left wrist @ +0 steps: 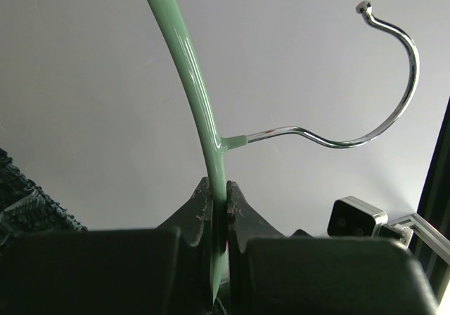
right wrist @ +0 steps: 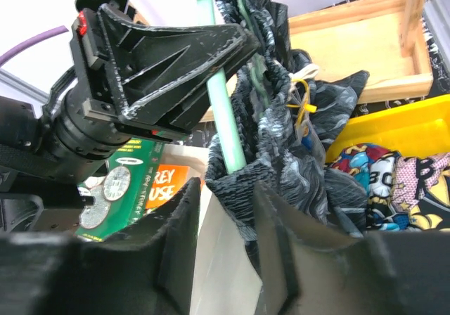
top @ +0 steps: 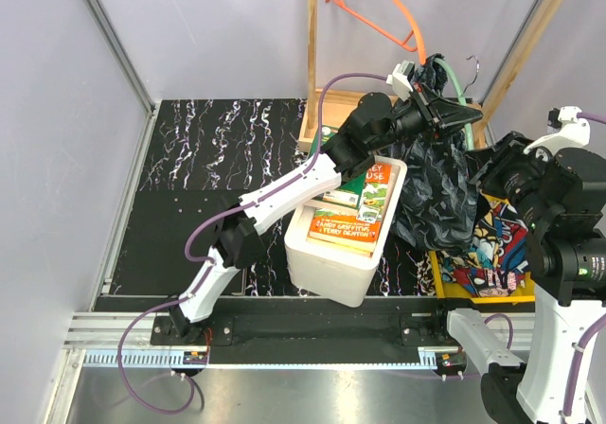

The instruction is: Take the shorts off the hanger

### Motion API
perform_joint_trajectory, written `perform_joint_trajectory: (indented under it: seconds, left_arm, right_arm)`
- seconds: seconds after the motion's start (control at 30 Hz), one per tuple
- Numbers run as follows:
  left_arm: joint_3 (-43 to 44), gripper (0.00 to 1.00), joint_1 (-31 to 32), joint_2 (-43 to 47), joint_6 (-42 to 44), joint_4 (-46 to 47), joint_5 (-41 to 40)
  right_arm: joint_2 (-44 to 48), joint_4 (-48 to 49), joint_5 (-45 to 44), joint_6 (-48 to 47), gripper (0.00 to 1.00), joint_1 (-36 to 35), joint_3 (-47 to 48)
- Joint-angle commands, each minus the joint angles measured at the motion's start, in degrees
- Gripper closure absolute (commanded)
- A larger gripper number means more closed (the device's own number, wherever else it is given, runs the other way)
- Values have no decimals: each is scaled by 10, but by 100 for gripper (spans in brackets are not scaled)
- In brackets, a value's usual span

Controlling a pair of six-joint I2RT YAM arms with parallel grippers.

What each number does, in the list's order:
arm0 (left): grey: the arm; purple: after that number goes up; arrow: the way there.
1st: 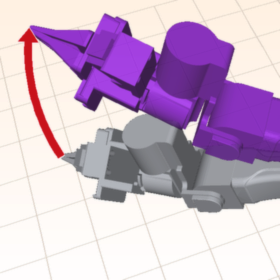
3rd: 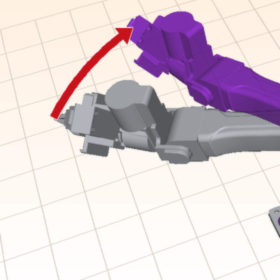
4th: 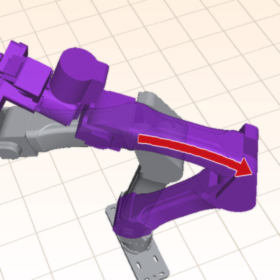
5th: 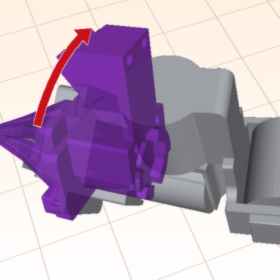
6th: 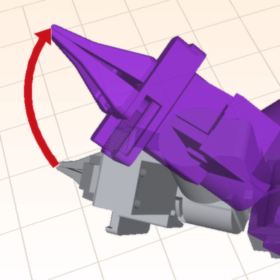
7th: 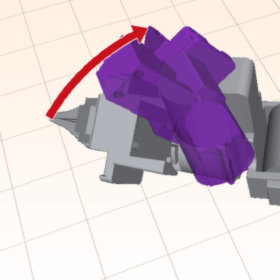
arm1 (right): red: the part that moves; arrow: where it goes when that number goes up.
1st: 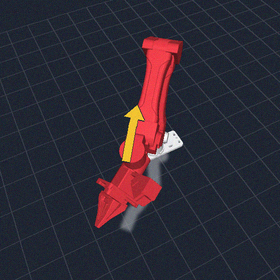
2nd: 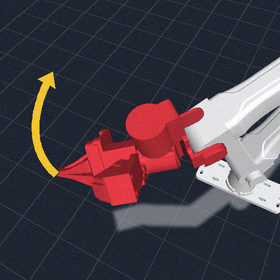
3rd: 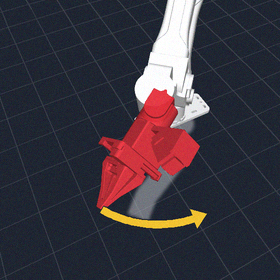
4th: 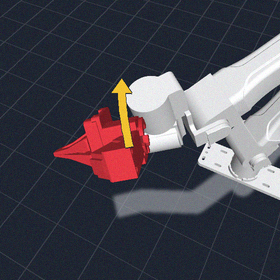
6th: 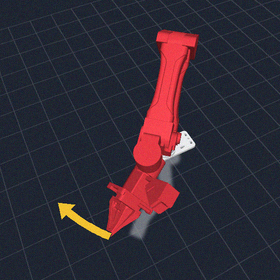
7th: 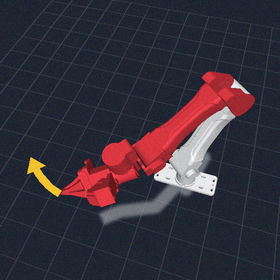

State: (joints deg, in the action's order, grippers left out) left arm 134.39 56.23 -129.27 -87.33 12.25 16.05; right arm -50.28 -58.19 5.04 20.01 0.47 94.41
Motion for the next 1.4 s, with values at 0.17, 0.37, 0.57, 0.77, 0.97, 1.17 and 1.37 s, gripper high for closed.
perform_joint_trajectory:
  seconds: [0.17,0.37,0.57,0.77,0.97,1.17,1.37]
  left_arm:
    - [1,100,-1,45,-11,94,8]
    - [3,100,-2,42,-22,104,1]
    - [3,100,-15,41,-43,120,-11]
    - [0,100,-29,45,-64,131,-25]
    - [28,100,-38,31,-129,161,-35]
    - [-15,100,-38,63,-90,135,-14]
    - [-39,100,-30,76,-78,135,-1]
  right_arm:
    - [-3,10,-7,-11,92,-1,-7]
    - [8,2,-3,-18,100,-1,-12]
    - [66,-23,23,-25,100,-2,-31]
    - [148,-65,20,-9,100,-1,-55]
    - [207,-102,8,35,100,-1,-106]
    - [83,-86,-25,45,50,-1,11]
    - [-20,-83,-21,24,29,-1,125]
